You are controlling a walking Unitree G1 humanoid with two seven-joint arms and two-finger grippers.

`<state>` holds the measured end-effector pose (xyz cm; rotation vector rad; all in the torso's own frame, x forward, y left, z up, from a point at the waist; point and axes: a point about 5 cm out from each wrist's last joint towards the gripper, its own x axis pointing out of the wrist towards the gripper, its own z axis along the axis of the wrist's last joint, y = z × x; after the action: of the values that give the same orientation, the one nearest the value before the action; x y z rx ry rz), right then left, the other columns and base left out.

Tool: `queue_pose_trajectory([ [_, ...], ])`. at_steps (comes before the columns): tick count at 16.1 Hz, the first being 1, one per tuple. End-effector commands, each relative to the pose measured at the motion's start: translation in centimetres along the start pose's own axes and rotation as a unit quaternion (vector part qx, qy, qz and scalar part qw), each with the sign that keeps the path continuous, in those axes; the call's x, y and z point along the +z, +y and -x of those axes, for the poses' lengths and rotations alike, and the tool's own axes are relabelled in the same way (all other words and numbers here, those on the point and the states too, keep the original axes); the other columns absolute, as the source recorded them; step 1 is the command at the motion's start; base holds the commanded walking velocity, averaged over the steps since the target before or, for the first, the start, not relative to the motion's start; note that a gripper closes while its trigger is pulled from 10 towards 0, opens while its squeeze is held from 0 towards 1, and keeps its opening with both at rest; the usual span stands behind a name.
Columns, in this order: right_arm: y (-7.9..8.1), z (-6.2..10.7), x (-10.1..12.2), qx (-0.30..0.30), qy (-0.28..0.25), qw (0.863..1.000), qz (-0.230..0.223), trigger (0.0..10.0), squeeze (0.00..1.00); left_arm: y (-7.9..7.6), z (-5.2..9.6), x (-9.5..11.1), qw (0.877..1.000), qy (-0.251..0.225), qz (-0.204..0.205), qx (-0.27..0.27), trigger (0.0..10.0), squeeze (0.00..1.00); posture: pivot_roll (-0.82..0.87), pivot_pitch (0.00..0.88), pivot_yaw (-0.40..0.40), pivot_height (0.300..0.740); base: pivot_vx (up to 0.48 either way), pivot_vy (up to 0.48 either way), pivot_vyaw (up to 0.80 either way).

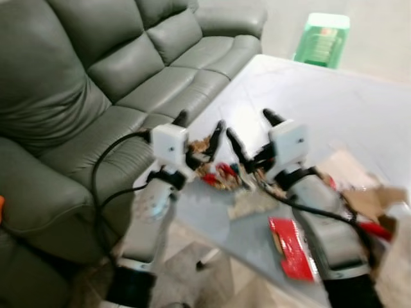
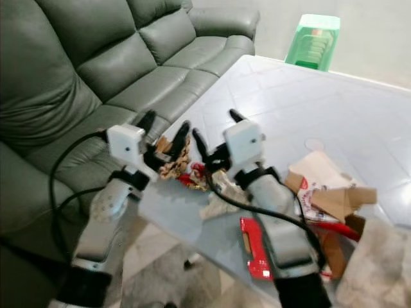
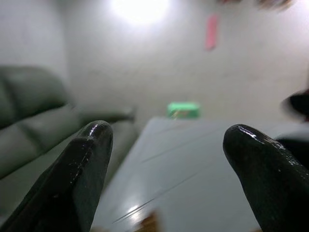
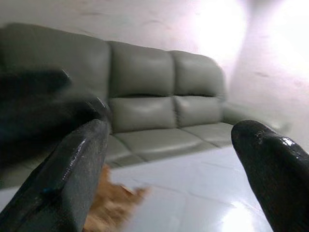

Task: Picking trash to rubbish bin

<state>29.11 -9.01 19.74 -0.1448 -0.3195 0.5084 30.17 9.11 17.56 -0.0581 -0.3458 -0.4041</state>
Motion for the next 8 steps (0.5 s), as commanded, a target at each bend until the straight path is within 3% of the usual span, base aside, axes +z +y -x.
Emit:
queue_pose_trajectory([
  [1, -0.5, 0.3, 0.1, -0.006, 0.002, 1.0, 0.007, 10.0, 0.0, -0.3, 0.0, -0.1, 1.0, 0.003, -0.001, 0.001, 10.0, 0.0, -0.07, 0.105, 0.01, 0.74, 0.0, 0.0, 0.0],
  [5, -0.5, 0.5, 0.0, -0.001, 0.006, 1.0, 0.008, 10.0, 0.0, 0.3, 0.5, -1.1, 0.999, 0.031, -0.011, 0.023, 10.0, 0.0, -0.08, 0.105, 0.009, 0.74, 0.0, 0.0, 0.0],
  [8, -0.6, 0.7, 0.0, 0.005, 0.012, 1.0, 0.006, 10.0, 0.0, 1.6, 0.7, -1.8, 0.995, 0.064, -0.043, 0.064, 10.0, 0.0, -0.08, 0.106, 0.01, 0.74, 0.0, 0.0, 0.0],
])
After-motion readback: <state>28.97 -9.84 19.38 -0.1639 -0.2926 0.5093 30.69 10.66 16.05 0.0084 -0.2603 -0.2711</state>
